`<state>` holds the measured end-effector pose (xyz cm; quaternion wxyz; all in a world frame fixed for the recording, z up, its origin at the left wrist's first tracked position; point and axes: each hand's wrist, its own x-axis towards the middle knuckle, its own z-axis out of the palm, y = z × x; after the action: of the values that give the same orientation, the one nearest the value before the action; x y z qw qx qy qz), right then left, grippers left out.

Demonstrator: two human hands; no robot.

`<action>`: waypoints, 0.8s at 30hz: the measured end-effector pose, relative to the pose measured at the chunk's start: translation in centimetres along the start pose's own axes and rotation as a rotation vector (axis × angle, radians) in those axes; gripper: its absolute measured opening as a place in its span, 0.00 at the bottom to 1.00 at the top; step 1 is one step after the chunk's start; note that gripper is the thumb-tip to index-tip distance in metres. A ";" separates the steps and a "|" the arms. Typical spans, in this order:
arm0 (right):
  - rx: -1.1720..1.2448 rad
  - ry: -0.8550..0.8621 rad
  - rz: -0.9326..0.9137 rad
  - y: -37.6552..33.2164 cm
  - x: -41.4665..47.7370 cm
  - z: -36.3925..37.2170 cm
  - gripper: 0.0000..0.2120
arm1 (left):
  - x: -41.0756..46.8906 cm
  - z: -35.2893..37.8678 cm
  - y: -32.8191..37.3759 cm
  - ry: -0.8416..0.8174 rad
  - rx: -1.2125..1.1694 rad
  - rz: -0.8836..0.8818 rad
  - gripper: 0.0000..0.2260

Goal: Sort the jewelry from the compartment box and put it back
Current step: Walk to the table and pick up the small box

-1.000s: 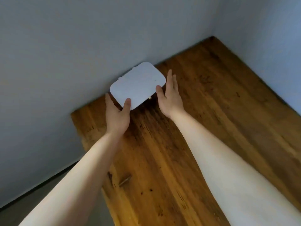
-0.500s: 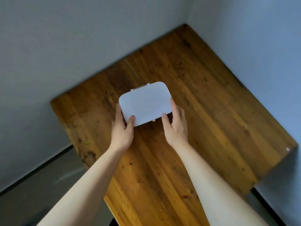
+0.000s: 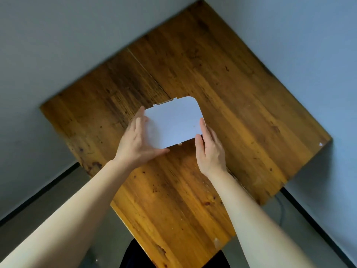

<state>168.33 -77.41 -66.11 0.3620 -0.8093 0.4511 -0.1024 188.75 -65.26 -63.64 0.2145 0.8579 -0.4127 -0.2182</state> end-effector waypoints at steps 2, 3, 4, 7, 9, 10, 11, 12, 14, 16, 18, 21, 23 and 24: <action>-0.005 -0.017 -0.011 0.1 -0.3 0.0 0.28 | -0.2 0.0 0.2 0.020 0.014 0.041 0.46; -0.009 -0.031 -0.018 0.1 -0.4 0.0 0.28 | -0.2 -0.1 0.2 0.017 0.013 0.054 0.44; -0.004 -0.046 -0.016 0.0 -0.5 0.1 0.29 | -0.2 -0.3 0.3 0.006 0.002 0.056 0.44; 0.076 -0.045 0.043 -0.2 -0.6 0.0 0.31 | -0.1 -1.2 0.4 -0.046 -0.056 0.048 0.42; 0.118 -0.021 0.089 -0.4 -0.6 0.0 0.33 | 0.1 -2.0 0.6 -0.061 -0.149 0.021 0.38; 0.110 -0.016 0.098 -0.5 -0.5 0.0 0.34 | 0.2 -2.4 0.8 -0.036 -0.219 0.000 0.35; 0.089 -0.021 0.103 -0.5 -0.5 0.1 0.35 | 0.3 -2.8 1.1 0.010 -0.300 -0.026 0.32; 0.067 -0.031 0.110 -0.4 -0.5 0.2 0.35 | 0.5 -3.1 1.3 0.066 -0.390 -0.060 0.28; 0.038 -0.053 0.131 -0.3 -0.4 0.4 0.37 | 0.9 -3.4 1.6 0.163 -0.574 -0.161 0.20; 0.011 -0.064 0.152 -0.2 -0.3 0.5 0.37 | 1.1 -3.3 1.7 0.209 -0.681 -0.246 0.14; -0.002 -0.071 0.163 -0.3 -0.2 0.6 0.38 | 1.5 -3.1 1.7 0.228 -0.738 -0.306 0.13; 0.010 -0.063 0.168 -0.4 -0.3 0.7 0.38 | 3.0 -3.1 1.7 0.251 -0.826 -0.429 0.15; 0.041 -0.056 0.190 -0.5 -0.2 0.7 0.38 | 4.3 -3.1 1.6 0.260 -0.855 -0.527 0.12; 0.056 -0.055 0.205 -0.6 -0.2 0.7 0.39 | 4.9 -3.0 1.4 0.257 -0.853 -0.569 0.10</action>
<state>168.96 -76.75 -66.22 0.4050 -0.7512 0.5183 -0.0553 192.36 -69.41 -61.37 0.5258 0.7923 -0.0084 -0.3092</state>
